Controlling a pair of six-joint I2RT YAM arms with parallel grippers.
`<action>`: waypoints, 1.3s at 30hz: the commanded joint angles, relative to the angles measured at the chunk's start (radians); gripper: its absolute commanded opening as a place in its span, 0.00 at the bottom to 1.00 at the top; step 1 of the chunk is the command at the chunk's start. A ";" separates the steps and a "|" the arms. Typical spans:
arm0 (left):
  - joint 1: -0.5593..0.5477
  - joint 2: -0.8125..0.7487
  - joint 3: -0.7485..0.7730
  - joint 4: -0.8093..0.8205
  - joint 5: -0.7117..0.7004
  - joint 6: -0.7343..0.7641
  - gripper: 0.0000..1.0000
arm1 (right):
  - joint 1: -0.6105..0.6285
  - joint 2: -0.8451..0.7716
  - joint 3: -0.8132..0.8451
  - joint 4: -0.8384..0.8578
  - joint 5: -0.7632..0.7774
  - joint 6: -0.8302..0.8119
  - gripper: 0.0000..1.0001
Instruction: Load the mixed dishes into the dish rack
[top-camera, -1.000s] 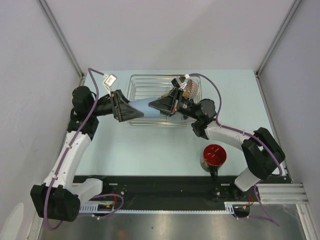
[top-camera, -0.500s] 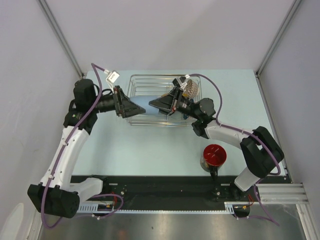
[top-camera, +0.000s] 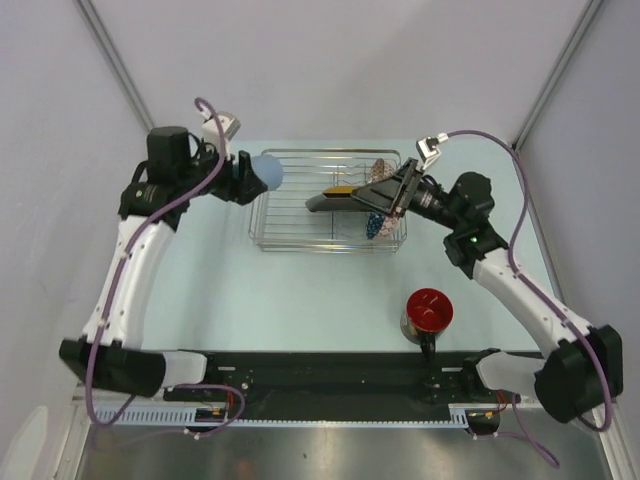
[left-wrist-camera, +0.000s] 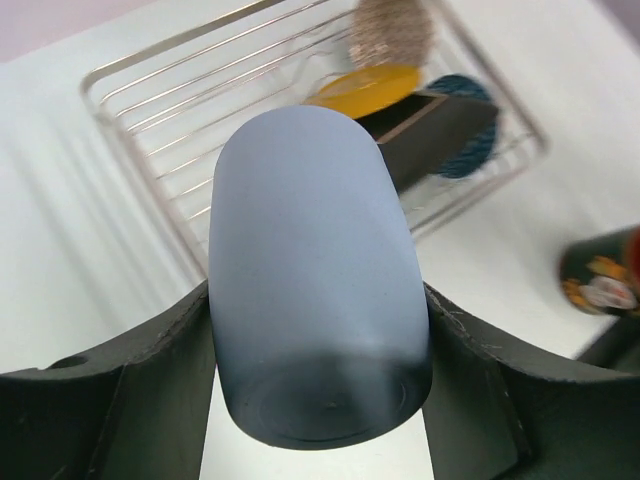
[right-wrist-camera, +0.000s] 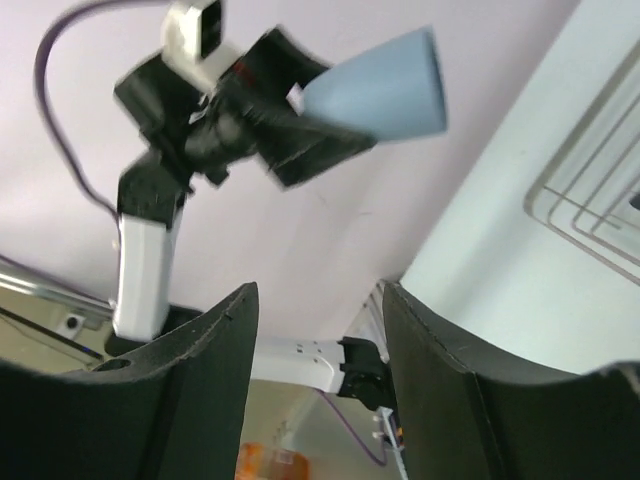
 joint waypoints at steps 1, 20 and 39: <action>-0.007 0.235 0.206 -0.086 -0.223 0.150 0.00 | 0.005 -0.169 0.013 -0.371 0.068 -0.292 0.57; -0.125 0.941 0.807 -0.382 -0.406 0.371 0.00 | 0.036 -0.343 0.011 -0.688 0.247 -0.494 0.54; -0.142 1.075 0.740 -0.307 -0.414 0.364 0.12 | 0.039 -0.458 -0.027 -0.765 0.293 -0.484 0.54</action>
